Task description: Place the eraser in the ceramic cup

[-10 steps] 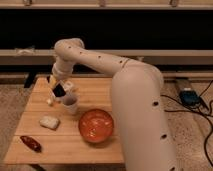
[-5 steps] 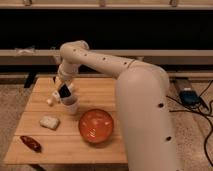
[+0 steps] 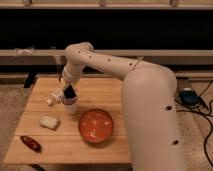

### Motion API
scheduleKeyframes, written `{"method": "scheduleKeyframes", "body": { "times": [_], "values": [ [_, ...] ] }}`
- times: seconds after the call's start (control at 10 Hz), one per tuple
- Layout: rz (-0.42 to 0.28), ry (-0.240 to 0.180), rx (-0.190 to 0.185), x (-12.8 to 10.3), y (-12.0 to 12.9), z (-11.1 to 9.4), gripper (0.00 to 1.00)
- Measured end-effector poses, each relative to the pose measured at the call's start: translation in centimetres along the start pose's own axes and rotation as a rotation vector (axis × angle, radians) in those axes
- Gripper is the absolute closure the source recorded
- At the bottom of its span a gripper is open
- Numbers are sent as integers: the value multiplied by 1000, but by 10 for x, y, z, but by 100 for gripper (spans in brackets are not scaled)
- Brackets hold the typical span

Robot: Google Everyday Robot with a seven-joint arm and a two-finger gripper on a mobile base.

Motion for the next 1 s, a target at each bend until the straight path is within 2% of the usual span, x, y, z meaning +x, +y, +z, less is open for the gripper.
{"method": "scheduleKeyframes", "body": {
  "times": [0.6, 1.0],
  "values": [
    [-12, 30, 17, 14, 0, 7, 20],
    [-14, 34, 20, 16, 2, 8, 20]
  ]
}}
